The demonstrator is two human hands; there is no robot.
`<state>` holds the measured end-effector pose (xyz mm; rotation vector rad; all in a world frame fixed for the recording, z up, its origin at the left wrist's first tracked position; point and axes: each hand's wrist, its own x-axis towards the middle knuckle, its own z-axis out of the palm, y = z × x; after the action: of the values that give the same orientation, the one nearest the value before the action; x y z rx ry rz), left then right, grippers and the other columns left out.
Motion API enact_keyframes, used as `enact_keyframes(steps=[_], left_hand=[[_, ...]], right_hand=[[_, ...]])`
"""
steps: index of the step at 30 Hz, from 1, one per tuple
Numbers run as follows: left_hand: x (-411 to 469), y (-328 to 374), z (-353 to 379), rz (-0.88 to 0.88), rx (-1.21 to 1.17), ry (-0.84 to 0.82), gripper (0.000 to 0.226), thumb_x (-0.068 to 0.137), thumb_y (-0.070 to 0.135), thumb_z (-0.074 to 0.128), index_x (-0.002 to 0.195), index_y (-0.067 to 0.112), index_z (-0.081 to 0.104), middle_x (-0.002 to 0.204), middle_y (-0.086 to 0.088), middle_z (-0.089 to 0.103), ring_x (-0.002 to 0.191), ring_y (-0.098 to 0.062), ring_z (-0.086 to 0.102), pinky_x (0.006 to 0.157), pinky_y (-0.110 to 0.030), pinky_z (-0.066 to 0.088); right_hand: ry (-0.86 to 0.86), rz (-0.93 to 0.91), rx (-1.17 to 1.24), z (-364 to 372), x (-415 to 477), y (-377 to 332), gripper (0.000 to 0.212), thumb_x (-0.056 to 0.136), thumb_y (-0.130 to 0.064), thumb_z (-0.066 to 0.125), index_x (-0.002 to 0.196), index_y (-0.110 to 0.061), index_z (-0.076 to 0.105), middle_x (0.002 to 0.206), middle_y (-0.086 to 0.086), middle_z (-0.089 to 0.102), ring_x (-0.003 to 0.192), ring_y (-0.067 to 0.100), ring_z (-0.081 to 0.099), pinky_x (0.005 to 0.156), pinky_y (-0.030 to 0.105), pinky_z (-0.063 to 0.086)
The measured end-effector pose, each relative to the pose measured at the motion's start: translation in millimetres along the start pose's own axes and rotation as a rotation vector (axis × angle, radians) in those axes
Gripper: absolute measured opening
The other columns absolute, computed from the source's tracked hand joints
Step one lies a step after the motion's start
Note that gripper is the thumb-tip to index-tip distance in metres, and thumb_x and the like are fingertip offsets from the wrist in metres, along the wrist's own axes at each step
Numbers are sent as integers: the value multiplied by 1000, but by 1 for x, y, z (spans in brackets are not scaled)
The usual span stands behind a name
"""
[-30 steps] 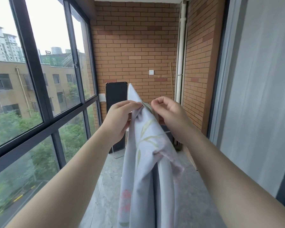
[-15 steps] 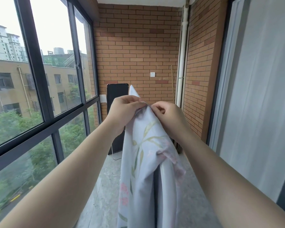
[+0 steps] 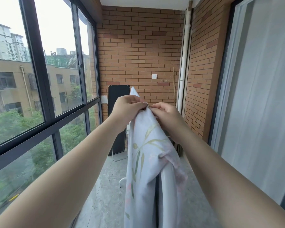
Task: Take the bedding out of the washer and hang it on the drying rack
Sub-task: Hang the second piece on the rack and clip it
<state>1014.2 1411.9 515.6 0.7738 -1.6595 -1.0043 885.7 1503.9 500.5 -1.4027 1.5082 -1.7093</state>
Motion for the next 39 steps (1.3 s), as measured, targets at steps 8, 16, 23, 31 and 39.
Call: enact_keyframes(steps=[8, 16, 23, 31, 39], left_hand=[[9, -4, 2, -127, -101, -66, 23, 67, 22, 79, 85, 9, 72, 74, -2, 64, 59, -15, 53, 49, -23, 38], [19, -16, -2, -170, -225, -157, 8, 78, 7, 76, 74, 14, 74, 76, -4, 64, 62, -15, 54, 59, -26, 46], [23, -41, -15, -201, -288, -286, 3, 91, 12, 71, 88, 11, 71, 76, -2, 66, 64, -13, 57, 64, -26, 50], [26, -47, -12, -198, -348, -273, 13, 93, 19, 70, 93, 7, 68, 85, -8, 66, 74, -20, 59, 78, -34, 51], [36, -42, 2, -293, -514, -255, 22, 94, 21, 61, 106, 6, 71, 77, -3, 63, 69, -19, 58, 66, -28, 50]], right_hand=[[7, 89, -50, 8, 17, 8, 22, 94, -31, 61, 103, -11, 67, 78, -4, 64, 70, 13, 56, 62, 26, 45], [42, -6, -186, 3, 26, 17, 24, 100, -35, 59, 102, -15, 71, 86, -4, 69, 72, 8, 57, 53, 13, 42], [-109, 29, -59, -4, 26, 27, 23, 100, -34, 61, 103, -13, 69, 81, -3, 69, 65, 5, 58, 54, 14, 44], [-128, 71, 127, 2, 28, 21, 17, 102, -22, 58, 102, -8, 66, 64, -10, 69, 53, -3, 60, 50, 12, 47], [-73, 134, 197, 9, 42, -2, 31, 109, -31, 43, 99, -10, 64, 63, -7, 72, 52, 3, 66, 47, 13, 48]])
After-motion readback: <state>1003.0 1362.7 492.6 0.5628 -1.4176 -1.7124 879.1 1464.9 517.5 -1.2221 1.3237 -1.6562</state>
